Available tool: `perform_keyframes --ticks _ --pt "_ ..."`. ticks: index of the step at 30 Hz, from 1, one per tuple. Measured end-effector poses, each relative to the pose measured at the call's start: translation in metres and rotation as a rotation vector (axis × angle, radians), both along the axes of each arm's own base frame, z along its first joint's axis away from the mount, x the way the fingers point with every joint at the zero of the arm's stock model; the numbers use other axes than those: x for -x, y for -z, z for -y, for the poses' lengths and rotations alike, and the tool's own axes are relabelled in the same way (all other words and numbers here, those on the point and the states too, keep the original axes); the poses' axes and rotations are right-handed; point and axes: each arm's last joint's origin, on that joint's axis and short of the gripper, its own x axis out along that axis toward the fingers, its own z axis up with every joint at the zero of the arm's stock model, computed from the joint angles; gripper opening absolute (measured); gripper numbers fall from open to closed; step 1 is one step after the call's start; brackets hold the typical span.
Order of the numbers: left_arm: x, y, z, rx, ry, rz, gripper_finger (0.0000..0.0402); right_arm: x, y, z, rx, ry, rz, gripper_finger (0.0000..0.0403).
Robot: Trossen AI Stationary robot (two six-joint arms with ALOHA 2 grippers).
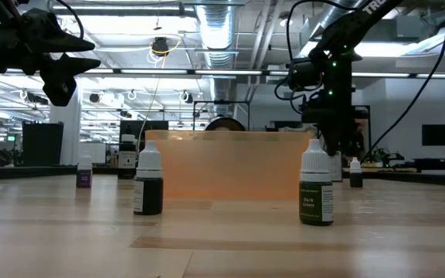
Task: Pick & Place food coloring
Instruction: Put the large green food coloring bottle into the bin
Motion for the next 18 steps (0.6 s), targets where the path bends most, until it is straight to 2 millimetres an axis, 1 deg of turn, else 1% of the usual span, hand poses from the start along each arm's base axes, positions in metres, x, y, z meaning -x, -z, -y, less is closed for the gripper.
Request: perform_keyframes --ticks 18 --pt "0.0000 0.0000 0.0000 0.001 -0.001 0.000 0.0126 -0.0030 -0.0005 0.0021 0.022 -0.001 0.030 0.0207"
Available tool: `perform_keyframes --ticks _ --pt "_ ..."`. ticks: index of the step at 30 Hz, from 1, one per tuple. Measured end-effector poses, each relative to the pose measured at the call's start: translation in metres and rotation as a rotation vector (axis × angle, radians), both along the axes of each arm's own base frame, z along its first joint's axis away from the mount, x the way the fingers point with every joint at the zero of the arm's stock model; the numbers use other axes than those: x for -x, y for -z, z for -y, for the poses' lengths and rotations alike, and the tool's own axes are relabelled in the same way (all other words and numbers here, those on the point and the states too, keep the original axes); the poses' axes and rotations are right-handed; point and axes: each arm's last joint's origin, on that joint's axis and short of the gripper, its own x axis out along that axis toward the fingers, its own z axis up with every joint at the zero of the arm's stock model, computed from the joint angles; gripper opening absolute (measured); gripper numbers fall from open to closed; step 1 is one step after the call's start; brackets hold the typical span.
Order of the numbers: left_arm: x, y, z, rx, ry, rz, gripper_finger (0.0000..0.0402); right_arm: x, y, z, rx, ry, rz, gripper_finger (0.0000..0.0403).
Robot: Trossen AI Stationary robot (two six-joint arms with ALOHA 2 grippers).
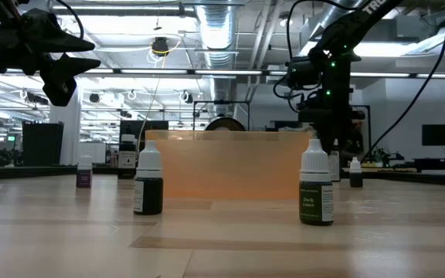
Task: Pick & Place food coloring
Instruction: Put the large green food coloring bottle into the bin
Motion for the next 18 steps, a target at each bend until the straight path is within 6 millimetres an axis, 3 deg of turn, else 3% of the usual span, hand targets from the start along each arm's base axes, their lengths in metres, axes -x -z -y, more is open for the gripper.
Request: perform_keyframes --ticks 8,18 --pt "0.0000 0.0000 0.0000 0.000 0.000 0.000 0.0126 -0.0017 -0.0005 0.0015 0.014 0.001 0.020 0.0209" --pt "0.0000 0.0000 0.0006 -0.001 0.022 0.000 0.0126 -0.0012 -0.0005 0.0012 0.012 0.002 0.014 0.0161"
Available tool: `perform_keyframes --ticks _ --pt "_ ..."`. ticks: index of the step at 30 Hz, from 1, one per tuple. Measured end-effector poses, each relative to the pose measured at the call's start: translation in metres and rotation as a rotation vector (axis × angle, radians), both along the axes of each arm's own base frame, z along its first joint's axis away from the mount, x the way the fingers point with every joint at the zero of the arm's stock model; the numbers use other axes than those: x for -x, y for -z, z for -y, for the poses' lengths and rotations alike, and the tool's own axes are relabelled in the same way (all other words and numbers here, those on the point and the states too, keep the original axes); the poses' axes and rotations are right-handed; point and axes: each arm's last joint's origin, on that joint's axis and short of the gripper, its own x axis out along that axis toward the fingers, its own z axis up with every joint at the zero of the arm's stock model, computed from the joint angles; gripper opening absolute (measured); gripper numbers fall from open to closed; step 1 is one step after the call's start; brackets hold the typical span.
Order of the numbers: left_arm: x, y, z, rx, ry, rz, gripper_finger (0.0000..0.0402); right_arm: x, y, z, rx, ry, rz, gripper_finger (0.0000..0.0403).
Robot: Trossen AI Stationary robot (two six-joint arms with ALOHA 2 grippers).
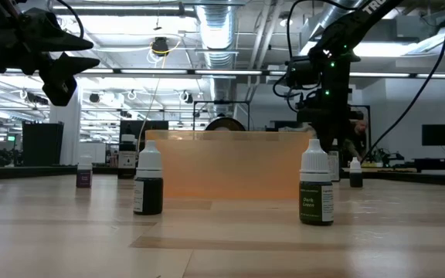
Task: Pick & Place food coloring
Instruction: Put the large green food coloring bottle into the bin
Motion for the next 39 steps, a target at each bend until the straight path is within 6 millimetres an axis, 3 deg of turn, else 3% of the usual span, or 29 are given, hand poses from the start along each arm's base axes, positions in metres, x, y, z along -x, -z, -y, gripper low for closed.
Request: perform_keyframes --ticks 5,15,23,30,39 --pt "0.000 0.000 0.000 0.000 0.002 0.000 0.0126 0.000 0.000 0.000 0.001 0.000 -0.001 0.0143" --pt "0.000 0.000 0.000 0.001 0.003 0.000 0.0126 -0.001 -0.007 -0.006 -0.032 -0.019 -0.043 0.0142" --pt "0.000 0.000 0.000 0.000 0.003 0.000 0.0126 -0.022 -0.046 -0.031 -0.058 -0.294 -0.057 0.0148" --pt "0.000 0.000 0.000 -0.001 0.003 -0.001 0.0126 -0.055 -0.088 -0.063 -0.040 -0.608 0.105 0.0140" --pt "0.000 0.000 0.000 -0.009 -0.001 -0.001 0.0126 -0.083 -0.129 -0.110 0.058 -0.824 0.283 0.0144"
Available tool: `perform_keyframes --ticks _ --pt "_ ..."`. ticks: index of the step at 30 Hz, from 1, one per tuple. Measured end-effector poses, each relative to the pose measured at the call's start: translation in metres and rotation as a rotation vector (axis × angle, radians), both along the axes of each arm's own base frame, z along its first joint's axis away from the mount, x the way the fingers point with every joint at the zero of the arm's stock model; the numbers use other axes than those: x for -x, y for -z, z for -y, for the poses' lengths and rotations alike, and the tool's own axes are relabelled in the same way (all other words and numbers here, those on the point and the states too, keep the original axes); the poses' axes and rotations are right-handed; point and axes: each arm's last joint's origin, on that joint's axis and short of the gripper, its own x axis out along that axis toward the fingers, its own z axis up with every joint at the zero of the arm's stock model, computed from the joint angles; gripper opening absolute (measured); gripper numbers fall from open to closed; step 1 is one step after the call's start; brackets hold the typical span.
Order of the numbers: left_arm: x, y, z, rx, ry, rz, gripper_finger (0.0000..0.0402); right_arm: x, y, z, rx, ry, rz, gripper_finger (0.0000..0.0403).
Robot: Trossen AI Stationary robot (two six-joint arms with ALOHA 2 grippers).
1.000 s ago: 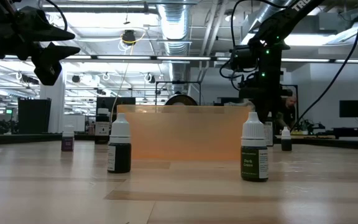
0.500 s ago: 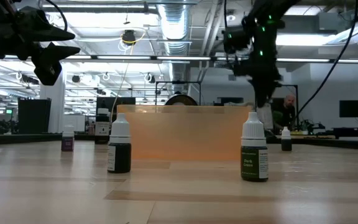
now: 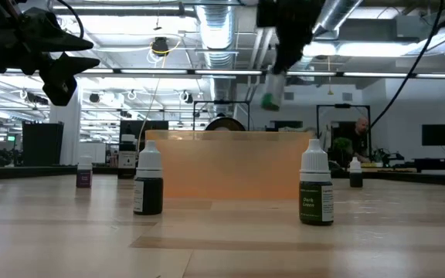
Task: Pick & Place food coloring
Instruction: Put the large green food coloring bottle into the bin
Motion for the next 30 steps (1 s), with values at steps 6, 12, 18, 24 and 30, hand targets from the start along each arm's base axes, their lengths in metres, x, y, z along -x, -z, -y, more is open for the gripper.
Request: perform_keyframes --ticks 6,12,18,24,30 --pt "0.000 0.000 0.000 0.000 -0.001 -0.001 0.0126 -0.010 -0.002 -0.021 0.044 -0.031 0.056 0.0145" --pt "0.000 0.000 0.000 0.000 -0.001 0.000 0.0126 -0.022 0.011 -0.022 0.043 0.045 0.035 0.0148" --pt "0.000 0.000 0.000 0.007 0.000 0.000 0.0126 -0.035 0.038 -0.019 0.014 0.176 -0.052 0.0148" --pt "0.000 0.001 0.000 0.033 0.005 -0.005 0.0126 -0.048 0.061 -0.017 0.020 0.231 -0.106 0.0153" --pt "0.000 0.001 0.000 0.033 0.005 -0.008 0.0126 -0.055 0.076 -0.015 0.065 0.267 -0.143 0.0148"
